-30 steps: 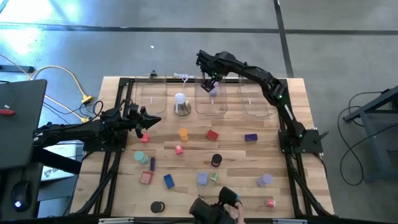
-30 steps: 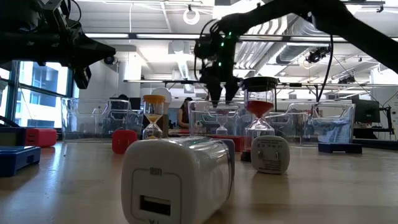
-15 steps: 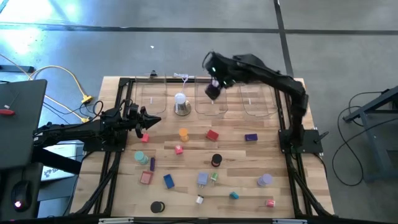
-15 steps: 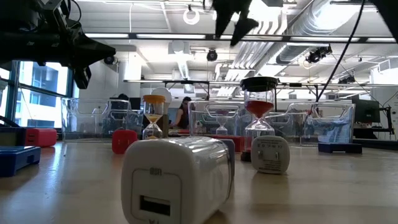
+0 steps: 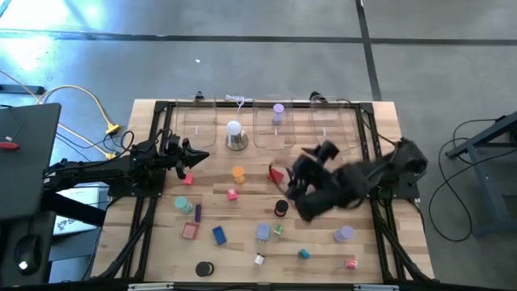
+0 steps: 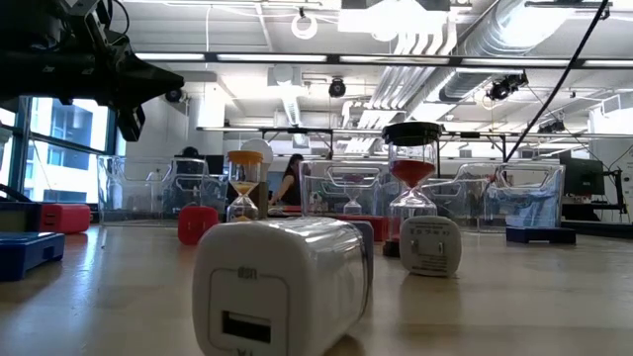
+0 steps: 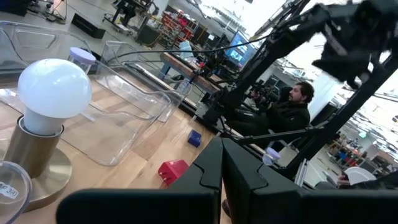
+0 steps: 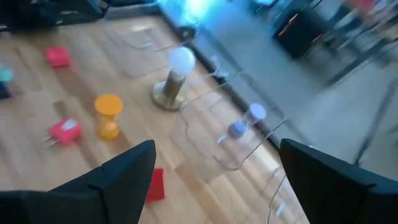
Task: Pick & Place Office items
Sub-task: Put the left pink charger adapter into the left transparent bin
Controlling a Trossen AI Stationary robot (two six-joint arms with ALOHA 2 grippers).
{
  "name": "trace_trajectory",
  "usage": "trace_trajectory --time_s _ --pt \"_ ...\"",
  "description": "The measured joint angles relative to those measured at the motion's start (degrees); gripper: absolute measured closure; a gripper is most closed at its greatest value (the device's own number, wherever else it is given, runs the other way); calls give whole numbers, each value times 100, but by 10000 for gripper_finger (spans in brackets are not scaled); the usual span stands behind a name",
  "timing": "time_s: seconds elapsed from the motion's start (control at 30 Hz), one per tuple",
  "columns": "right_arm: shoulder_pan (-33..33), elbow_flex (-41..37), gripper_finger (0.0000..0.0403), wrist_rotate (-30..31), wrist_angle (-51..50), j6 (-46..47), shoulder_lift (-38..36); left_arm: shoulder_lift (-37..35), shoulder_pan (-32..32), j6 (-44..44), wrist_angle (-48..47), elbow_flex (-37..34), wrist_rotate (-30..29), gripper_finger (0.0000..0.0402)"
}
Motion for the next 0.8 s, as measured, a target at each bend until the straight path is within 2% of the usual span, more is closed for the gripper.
trace_trajectory --time_s 0.1,0.23,0.33,0.6,0.73,0.8 --pt "394 -619 70 565 64 814 -9 0 0 0 12 0 0 401" --pt "644 -1451 70 925 2 1904 -1 0 0 0 32 0 0 401" --pt "662 -1901 70 1141 -10 2379 -3 -2 2 0 81 0 -2 401" --pt "639 -2390 70 1283 26 2906 -4 -1 2 -1 121 0 -11 401" --pt "643 -2455 70 1469 115 2903 -4 0 -34 -713 147 0 123 401" --pt "644 -2466 70 1473 127 2899 -4 -2 -48 -670 172 0 129 401"
